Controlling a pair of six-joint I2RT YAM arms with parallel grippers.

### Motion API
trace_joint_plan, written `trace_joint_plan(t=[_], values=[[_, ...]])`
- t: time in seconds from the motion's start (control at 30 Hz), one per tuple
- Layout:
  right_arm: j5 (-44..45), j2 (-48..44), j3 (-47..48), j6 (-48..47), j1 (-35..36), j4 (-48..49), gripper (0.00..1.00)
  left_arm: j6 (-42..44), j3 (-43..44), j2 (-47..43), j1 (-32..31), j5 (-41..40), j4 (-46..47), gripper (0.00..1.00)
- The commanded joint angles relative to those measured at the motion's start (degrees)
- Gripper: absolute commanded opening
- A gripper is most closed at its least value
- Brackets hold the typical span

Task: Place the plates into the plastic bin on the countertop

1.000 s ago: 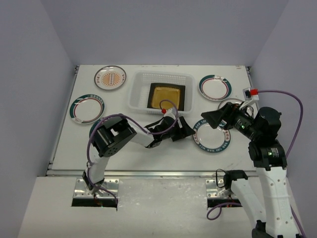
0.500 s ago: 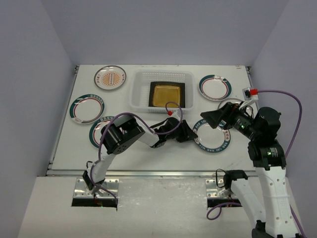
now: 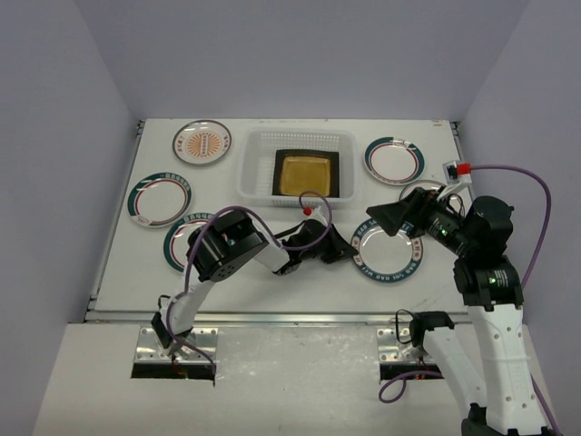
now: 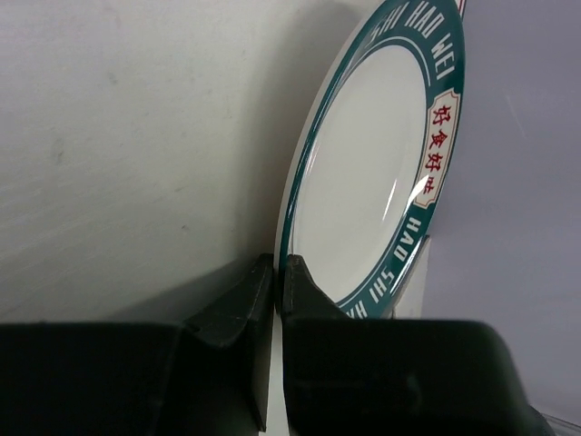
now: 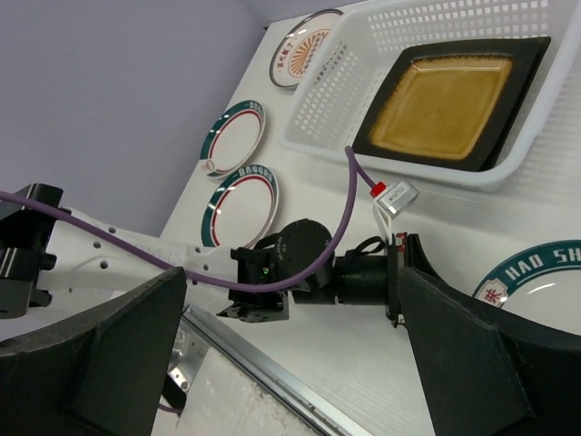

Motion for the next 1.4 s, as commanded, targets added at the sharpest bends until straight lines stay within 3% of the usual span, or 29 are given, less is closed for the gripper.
trace_joint_plan(t=[0.0,0.27,0.47,0.53,0.63,0.83,0.97,1.03,1.13,1.37], values=[[-0.02,-0.02,0.48,-0.12,-0.17,2.57,0.99,1.19,-8.80,-7.31,-0.20,-0.97,1.66,0.00],[0.30,1.21,2.59,-0.92,-0.13,2.21,0.99,7.79,-16.73,-26.79,-0.11,5.07,-0.98,0.00],[2.34,2.23,7.98,-1.70,-0.13,0.04,0.99,13.76,-14.67,-44.75,2.51,-0.88,-19.95,0.00],[2.74,2.61,10.28,-1.71,-0.13,-0.58,0.99,17.22,-9.52,-47.78,3.72,-4.40,-27.90,0.00],[3.29,3.57,12.75,-1.60,-0.22,-0.95,0.99,19.03,-4.55,-49.07,10.31,-4.50,-37.36,0.00],[6.10,5.14,17.56,-1.62,-0.15,-1.74,0.99,20.82,4.62,-42.90,24.90,-1.99,-43.07,0.00],[5.42,6.18,16.31,-1.06,-0.17,-0.96,0.99,22.62,14.69,-33.89,30.37,-4.13,-46.96,0.00],[5.40,6.69,15.08,-1.09,-0.13,-0.54,0.99,24.29,20.52,-26.28,31.12,-6.49,-51.47,0.00],[7.22,7.69,13.06,-2.51,-0.13,-1.87,0.99,25.69,28.61,-18.31,32.23,-3.77,-54.61,0.00],[8.41,8.56,9.08,-4.67,-0.14,-2.71,0.99,26.44,31.71,-11.87,32.59,-1.51,-54.51,0.00]])
